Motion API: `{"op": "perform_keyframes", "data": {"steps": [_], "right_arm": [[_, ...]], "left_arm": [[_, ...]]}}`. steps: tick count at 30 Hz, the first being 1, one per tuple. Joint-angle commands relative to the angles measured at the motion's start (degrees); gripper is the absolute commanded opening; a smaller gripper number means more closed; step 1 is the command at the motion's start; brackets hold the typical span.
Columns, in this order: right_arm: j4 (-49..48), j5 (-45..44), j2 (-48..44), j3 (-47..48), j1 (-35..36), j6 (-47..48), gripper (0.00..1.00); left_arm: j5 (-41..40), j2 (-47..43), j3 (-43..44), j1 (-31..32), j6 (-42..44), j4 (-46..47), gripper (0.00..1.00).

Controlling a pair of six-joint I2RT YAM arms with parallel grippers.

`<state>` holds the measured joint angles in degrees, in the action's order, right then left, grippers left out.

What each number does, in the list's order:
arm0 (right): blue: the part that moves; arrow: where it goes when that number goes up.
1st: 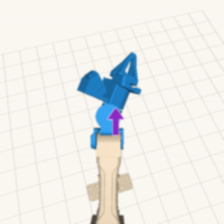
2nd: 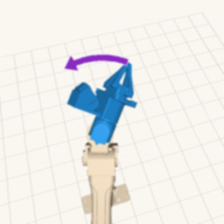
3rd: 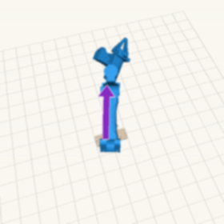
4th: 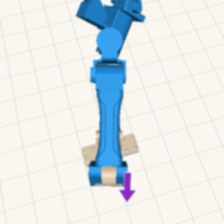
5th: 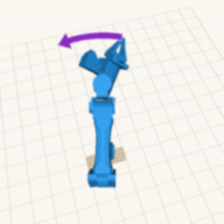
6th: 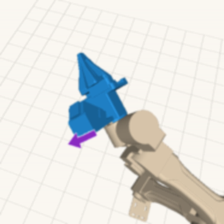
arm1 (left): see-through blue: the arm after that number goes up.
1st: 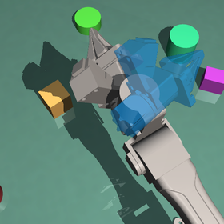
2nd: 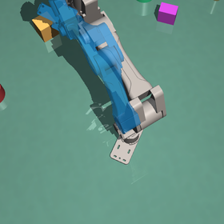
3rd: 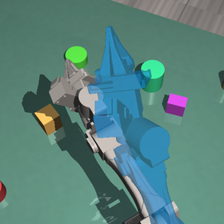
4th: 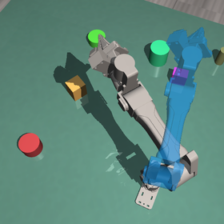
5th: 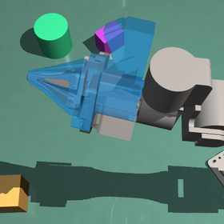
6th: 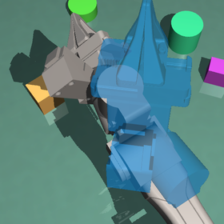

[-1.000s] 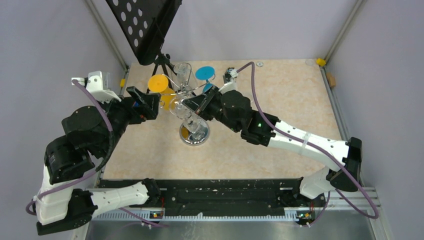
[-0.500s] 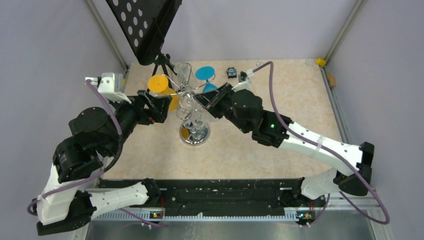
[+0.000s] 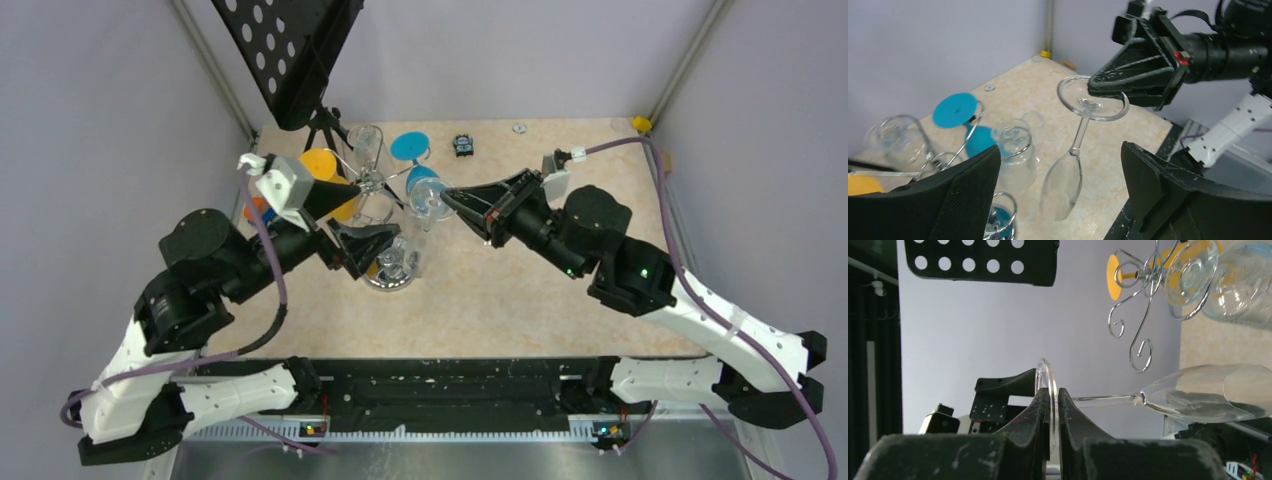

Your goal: Take the wine glass off the wine glass rack

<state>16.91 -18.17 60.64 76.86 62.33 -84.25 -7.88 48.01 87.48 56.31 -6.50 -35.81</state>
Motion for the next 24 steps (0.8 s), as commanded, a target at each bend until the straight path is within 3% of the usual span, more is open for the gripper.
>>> {"op": "perform_keyframes", "data": {"steps": [1,5,8,18,24], "right_arm": [[2.40,4.72,-3.17,0.54,-0.39,-4.28,0.00],[3.00,6.07,-5.38,-0.79,-0.30,-6.35,0.00],[3.42,6.17,-7.10,-1.90,-0.29,-7.35,0.00],[1.00,4.52,-12.23,-4.58,-0.38,-8.21,0.00],[-1.72,4.27,-13.41,-5.43,-0.39,-8.35,0.00]], "left_arm": [[15.77,4.34,-0.75,-0.02,5.89,6.88,0.93],[24.63,5.80,-4.61,0.02,10.63,13.33,0.89],[25.98,6.56,-6.22,0.02,11.09,16.77,0.88],[29.64,9.93,-7.70,-0.02,-0.08,19.82,0.70],[30.64,10.13,-10.30,0.02,-4.99,23.29,0.67]]}}
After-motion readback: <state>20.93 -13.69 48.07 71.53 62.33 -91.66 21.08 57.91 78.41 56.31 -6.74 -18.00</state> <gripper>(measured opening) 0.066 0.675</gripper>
